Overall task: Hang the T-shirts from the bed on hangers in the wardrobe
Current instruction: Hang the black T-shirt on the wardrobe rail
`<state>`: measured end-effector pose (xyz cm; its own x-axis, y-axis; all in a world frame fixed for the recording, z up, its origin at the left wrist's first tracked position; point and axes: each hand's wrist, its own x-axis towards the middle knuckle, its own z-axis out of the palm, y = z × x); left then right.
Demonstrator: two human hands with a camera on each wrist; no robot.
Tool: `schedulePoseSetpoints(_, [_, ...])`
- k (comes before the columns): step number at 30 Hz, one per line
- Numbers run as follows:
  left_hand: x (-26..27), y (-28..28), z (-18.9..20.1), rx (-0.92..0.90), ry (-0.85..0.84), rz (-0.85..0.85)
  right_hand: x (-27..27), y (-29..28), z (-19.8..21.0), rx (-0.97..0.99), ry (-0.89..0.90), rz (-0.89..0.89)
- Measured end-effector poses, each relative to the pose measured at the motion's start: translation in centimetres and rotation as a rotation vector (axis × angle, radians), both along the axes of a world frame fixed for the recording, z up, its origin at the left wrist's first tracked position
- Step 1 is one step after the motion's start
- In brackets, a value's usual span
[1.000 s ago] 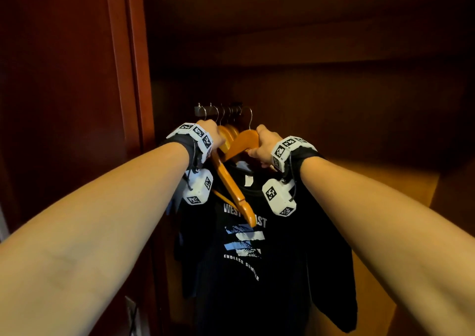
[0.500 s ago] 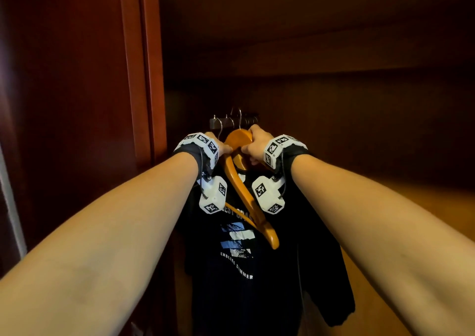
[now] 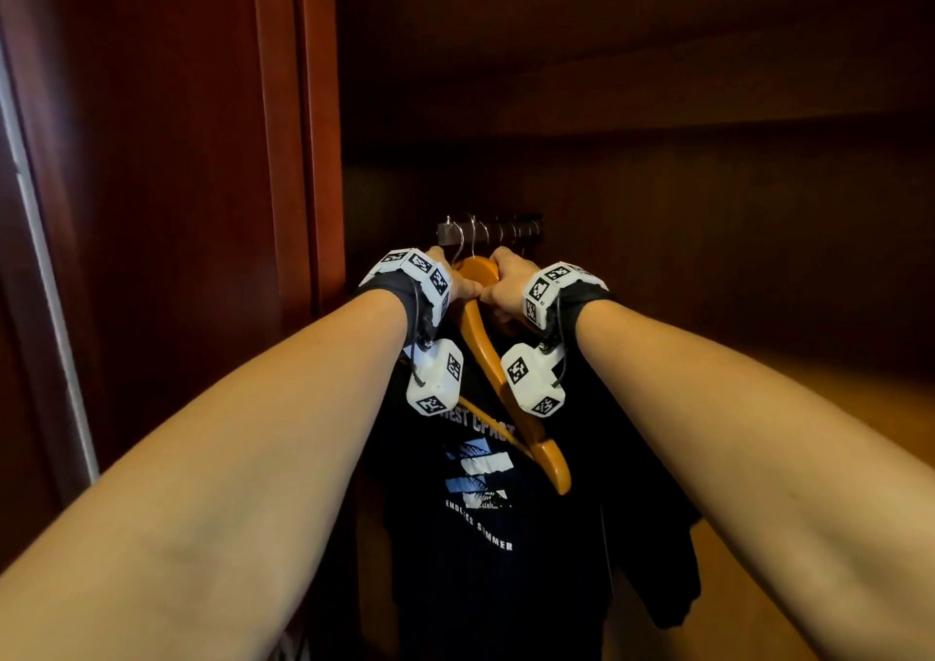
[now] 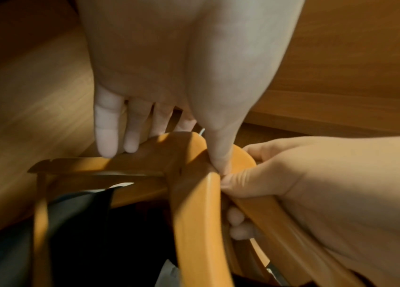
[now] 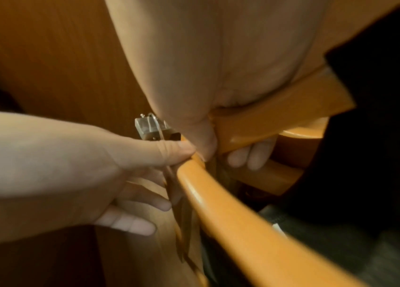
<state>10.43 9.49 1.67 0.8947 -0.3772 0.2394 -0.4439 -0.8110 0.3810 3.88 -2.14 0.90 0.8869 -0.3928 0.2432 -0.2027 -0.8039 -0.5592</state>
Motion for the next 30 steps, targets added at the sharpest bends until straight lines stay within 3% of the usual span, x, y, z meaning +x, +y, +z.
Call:
schedulePoseSetpoints(8, [-0.2, -0.2, -0.3, -0.003, 0.019, 0.017, -0.3, 0.3, -0.6, -0.121, 0.086, -0.011])
schedulePoseSetpoints(12, [-0.5, 0.7, -0.3, -0.028, 0.019, 0.004, -1.1, 0.5, -0.1, -0.452, 0.175, -0.035])
schedulePoseSetpoints(15, [-1.0, 1.2, -0.5, -0.044, 0.024, -0.004, -1.8, 0.8, 0.4, -0.577, 0.213, -0.027])
schedulePoseSetpoints(18, [-1.2, 1.4, -0.6, -0.074, 0.021, -0.025, -2.3, 1.4, 0.2, -0.56, 0.182, -0.021])
schedulePoseSetpoints(22, [-1.1, 1.4, -0.9, -0.096, 0.008, -0.037, -3.1, 1.8, -1.0, -0.407, -0.037, -0.083])
schedulePoseSetpoints(30, [-1.3, 1.2, -1.6, -0.202, -0.038, -0.115, -5.1, 3.3, -0.9, -0.536, 0.078, -0.113])
